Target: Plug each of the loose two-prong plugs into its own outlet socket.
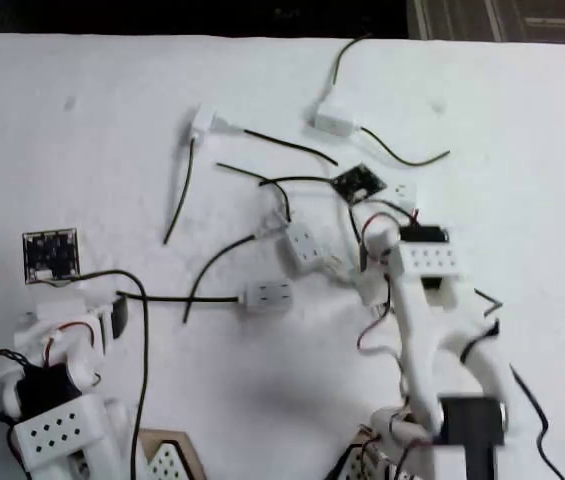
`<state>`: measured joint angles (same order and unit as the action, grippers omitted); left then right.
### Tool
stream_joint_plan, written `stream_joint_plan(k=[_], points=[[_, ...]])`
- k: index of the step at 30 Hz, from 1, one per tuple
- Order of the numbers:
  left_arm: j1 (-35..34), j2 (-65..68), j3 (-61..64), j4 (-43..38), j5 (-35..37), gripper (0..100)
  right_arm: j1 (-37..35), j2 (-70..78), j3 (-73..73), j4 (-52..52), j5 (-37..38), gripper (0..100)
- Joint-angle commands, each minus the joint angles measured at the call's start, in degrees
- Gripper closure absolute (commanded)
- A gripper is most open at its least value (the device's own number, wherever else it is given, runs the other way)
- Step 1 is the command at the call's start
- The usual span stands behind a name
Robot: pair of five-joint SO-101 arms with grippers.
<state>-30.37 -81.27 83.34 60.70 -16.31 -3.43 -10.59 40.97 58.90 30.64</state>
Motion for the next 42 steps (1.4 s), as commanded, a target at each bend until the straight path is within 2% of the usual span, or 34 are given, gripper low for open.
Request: stream_joint_plan(k=[1,4,14,22,32,36,42], points=[[-0.5,-0.7,-0.3,-1.1,-0.2,70,1.7,5.9,-5.7,1.2,-0.4,80.5],[-0.5,-0.7,-0.3,-1.1,-0.2,70,1.4,8.3,-7.6,4.2,-0.6,80.5],[-0.5,-0.7,-0.3,-1.1,-0.2,70,-4.5,15.7,-8.5,4.4,-0.8,80.9],[-0.5,-0.7,-0.3,-1.1,-0.2,70,-5.1,18.1,-13.0,5.1,-0.8,98.5],[-0.5,-0.7,-0.3,-1.1,-0.2,70,-5.5,10.8,-17.1,19.0,-0.7,98.1],[-0.5,-0.7,-0.3,-1.1,-0.2,70,-5.9,8.6,-16.3,19.5,-0.4,98.1],[-0.5,-0.7,-0.3,-1.1,-0.2,70,-12.8,10.4,-12.2,18.3,-0.7,98.1]])
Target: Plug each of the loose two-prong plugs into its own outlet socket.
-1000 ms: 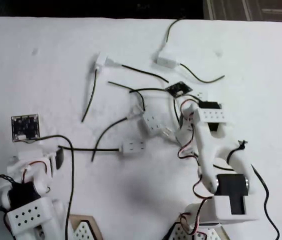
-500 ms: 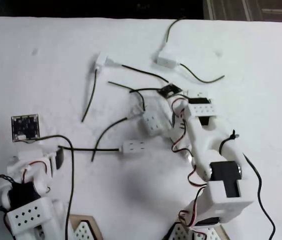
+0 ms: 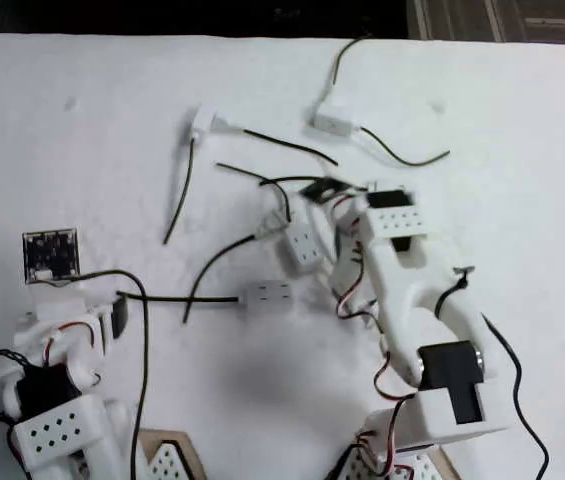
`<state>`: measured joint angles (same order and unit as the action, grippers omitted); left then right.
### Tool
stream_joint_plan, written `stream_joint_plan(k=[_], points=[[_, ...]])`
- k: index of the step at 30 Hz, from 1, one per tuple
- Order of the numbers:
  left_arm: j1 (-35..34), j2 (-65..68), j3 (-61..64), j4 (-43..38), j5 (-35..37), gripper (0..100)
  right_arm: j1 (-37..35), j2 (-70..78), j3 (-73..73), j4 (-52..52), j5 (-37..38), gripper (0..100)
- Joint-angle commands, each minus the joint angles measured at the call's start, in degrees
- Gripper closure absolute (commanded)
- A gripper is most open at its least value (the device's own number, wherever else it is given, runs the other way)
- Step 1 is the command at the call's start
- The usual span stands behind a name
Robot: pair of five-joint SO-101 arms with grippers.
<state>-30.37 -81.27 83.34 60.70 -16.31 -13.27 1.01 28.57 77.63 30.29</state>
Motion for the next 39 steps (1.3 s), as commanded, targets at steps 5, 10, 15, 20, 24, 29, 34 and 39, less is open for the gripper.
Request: stream_joint_plan(k=[5,10,15,20,24,29,34,39], points=[[-0.5,-0.7,-0.3,-1.1,-0.2,70,-3.6,0.0,1.2,-5.4,-0.4,91.5],[-0.5,-0.7,-0.3,-1.1,-0.2,70,-3.6,0.0,1.8,-3.2,-0.4,87.1],[-0.5,-0.7,-0.3,-1.1,-0.2,70,-3.6,0.0,1.8,-0.7,-0.4,88.0],[-0.5,-0.7,-0.3,-1.1,-0.2,70,-2.0,-0.1,1.4,-0.3,-0.2,88.0],[-0.5,-0.7,-0.3,-1.1,-0.2,70,0.7,-1.2,1.4,-0.4,0.2,88.0],[-0.5,-0.7,-0.3,-1.1,-0.2,70,0.7,-0.8,1.7,-0.5,0.2,88.1],[-0.5,-0.7,-0.3,-1.1,-0.2,70,-0.2,-0.6,2.4,-3.9,-0.1,88.2],[-0.5,-0.7,-0.3,-1.1,-0.2,70,-2.7,2.3,3.4,-3.9,-0.4,88.3]])
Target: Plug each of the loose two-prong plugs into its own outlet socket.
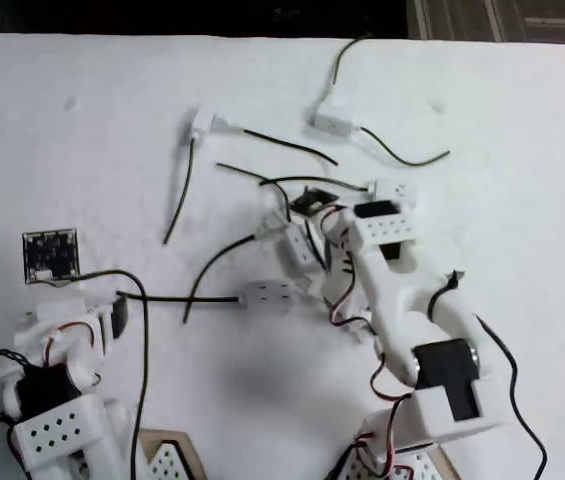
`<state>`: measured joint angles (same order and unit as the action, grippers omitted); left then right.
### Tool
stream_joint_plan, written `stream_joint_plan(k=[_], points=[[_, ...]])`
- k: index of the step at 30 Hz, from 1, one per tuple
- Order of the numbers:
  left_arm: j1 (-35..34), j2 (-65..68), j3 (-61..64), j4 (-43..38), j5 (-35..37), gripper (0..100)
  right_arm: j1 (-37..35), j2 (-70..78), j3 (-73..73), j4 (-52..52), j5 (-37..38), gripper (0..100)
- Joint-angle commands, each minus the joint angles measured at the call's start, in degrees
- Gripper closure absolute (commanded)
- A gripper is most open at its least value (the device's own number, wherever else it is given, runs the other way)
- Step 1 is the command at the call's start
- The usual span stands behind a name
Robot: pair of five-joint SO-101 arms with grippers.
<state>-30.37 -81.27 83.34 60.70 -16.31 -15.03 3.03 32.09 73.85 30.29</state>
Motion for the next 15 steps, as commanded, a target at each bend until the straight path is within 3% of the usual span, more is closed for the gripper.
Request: stream_joint_plan(k=[1,8,15], points=[[-0.5,-0.7,-0.3,-1.1,-0.2,70,-0.9,0.7,-0.3,-0.1,-0.4,88.3],[-0.5,-0.7,-0.3,-1.1,-0.2,70,-1.0,0.8,-0.4,-0.1,-0.4,97.7],[-0.5,-0.7,-0.3,-1.1,-0.2,70,-1.0,-0.9,-0.5,2.6,-0.4,98.1]])
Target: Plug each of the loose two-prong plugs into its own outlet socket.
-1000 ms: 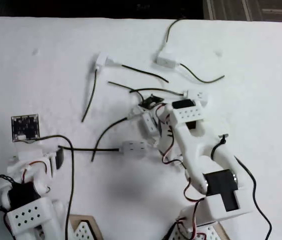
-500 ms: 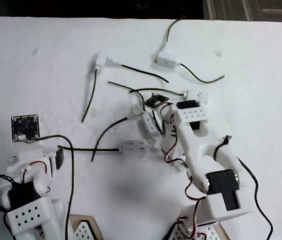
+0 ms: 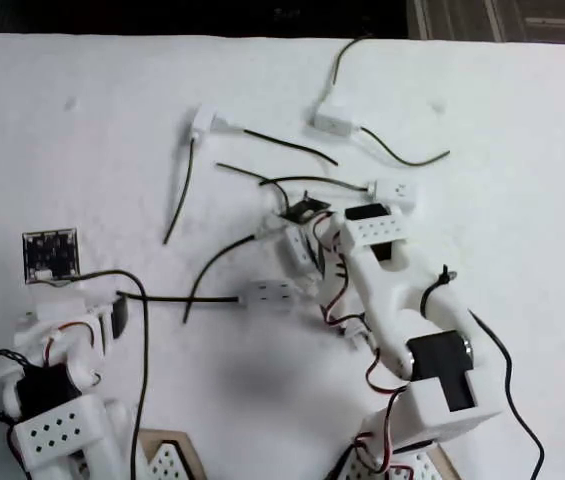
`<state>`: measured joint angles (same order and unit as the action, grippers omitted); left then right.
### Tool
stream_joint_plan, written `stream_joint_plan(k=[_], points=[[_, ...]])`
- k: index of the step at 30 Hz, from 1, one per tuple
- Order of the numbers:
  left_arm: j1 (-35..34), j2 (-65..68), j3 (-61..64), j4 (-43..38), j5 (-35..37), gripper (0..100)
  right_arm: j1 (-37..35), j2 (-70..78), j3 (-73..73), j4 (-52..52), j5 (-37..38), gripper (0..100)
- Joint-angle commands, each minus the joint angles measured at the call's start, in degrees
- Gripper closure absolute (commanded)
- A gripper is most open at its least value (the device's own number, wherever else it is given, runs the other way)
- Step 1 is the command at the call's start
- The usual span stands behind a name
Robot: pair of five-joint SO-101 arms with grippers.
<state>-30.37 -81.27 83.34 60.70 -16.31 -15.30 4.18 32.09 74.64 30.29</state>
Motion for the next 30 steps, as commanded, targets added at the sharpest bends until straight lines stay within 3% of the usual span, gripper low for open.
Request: stream_joint_plan(k=[1,6,8,15,17,22,30], points=[[-0.5,-0.7,-0.3,-1.1,-0.2,70,-0.7,-3.6,-0.5,2.4,-0.4,98.1],[-0.5,-0.7,-0.3,-1.1,-0.2,70,0.7,-13.3,-0.5,2.6,0.9,98.1],[-0.5,-0.7,-0.3,-1.1,-0.2,70,1.1,-15.4,-0.5,2.5,5.5,98.1],[-0.5,-0.7,-0.3,-1.1,-0.2,70,5.9,-12.9,-0.5,-4.8,12.6,98.1],[-0.5,-0.7,-0.3,-1.1,-0.2,70,6.5,-11.1,-0.5,-7.1,12.9,96.8],[-0.5,-0.7,-0.3,-1.1,-0.2,70,6.5,-10.0,-0.4,-4.6,11.1,81.0],[-0.5,-0.7,-0.3,-1.1,-0.2,70,6.9,-9.6,-0.5,-4.9,11.0,87.3]])
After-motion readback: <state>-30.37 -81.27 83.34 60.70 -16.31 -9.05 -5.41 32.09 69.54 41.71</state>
